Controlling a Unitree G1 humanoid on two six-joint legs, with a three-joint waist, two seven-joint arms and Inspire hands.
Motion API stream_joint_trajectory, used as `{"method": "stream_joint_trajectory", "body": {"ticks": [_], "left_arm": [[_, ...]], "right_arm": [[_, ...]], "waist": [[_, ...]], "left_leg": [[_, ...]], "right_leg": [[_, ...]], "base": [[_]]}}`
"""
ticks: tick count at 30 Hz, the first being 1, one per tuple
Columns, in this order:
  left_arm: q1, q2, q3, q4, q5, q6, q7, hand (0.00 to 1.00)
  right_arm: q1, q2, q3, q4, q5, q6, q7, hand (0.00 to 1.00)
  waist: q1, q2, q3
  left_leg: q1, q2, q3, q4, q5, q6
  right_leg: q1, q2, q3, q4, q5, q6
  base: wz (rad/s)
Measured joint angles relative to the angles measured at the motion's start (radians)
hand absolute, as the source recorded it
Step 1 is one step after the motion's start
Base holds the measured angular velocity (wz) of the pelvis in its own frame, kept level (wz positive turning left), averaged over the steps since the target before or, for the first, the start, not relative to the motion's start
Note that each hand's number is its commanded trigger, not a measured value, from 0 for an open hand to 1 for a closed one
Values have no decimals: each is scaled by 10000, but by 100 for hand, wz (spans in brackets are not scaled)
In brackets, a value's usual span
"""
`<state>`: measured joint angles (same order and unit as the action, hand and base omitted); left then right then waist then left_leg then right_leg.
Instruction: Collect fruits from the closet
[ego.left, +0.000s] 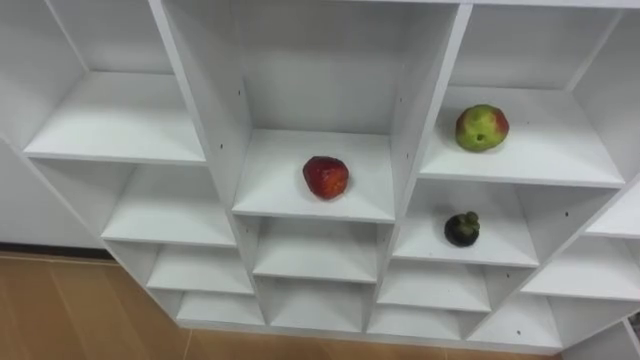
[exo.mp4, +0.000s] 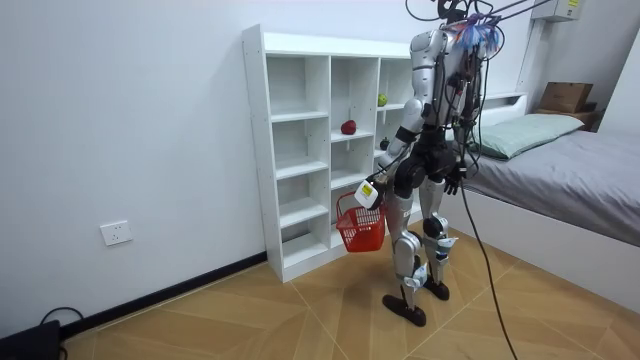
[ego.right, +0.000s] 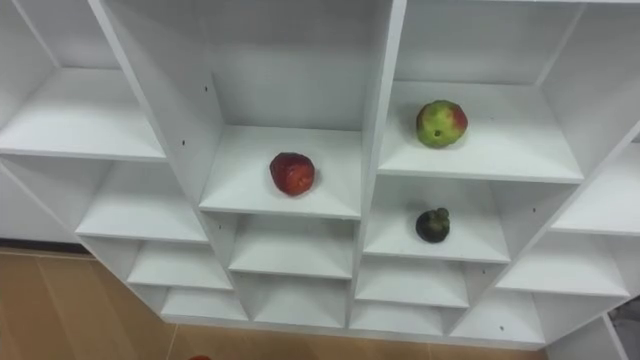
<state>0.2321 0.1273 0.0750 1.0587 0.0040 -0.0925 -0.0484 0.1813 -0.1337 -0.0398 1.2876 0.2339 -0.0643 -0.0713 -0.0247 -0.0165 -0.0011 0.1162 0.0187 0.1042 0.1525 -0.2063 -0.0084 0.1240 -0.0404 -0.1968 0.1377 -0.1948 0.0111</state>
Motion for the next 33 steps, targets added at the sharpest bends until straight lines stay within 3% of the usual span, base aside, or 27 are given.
{"method": "stream_joint_trajectory", "body": {"ticks": [8,15,27,30,33], "left_arm": [[-41,-8,-102,3,-115,-93,224,100],[-24,-6,-180,153,-115,-501,285,100],[261,4,-319,-388,-201,-667,415,100],[290,40,-734,-390,-711,-807,462,100],[314,36,-898,-427,-715,-911,458,100]], "right_arm": [[190,69,-59,-550,923,-44,-241,0],[446,51,-235,-1471,714,-617,-241,0],[2172,159,-80,-7849,-1298,-1057,-958,0],[2477,170,400,-9208,-1303,-1305,-1173,0],[2648,176,726,-10249,-1446,-1390,-1281,0]], "waist": [[-47,22,10],[-4,57,15],[-58,76,-10],[-65,95,-3],[-74,131,-54]], "left_leg": [[-21,2,12,-6,0,0],[-13,5,22,-5,0,0],[-235,29,183,-1,1,0],[-241,30,252,-6,0,0],[-325,29,281,-4,0,0]], "right_leg": [[-22,12,20,2,0,1],[-29,17,32,20,0,0],[-393,39,179,141,10,-19],[-416,40,241,142,9,-19],[-518,40,316,164,12,-15]], "base": [[0],[0],[-5],[-6],[-2]]}}
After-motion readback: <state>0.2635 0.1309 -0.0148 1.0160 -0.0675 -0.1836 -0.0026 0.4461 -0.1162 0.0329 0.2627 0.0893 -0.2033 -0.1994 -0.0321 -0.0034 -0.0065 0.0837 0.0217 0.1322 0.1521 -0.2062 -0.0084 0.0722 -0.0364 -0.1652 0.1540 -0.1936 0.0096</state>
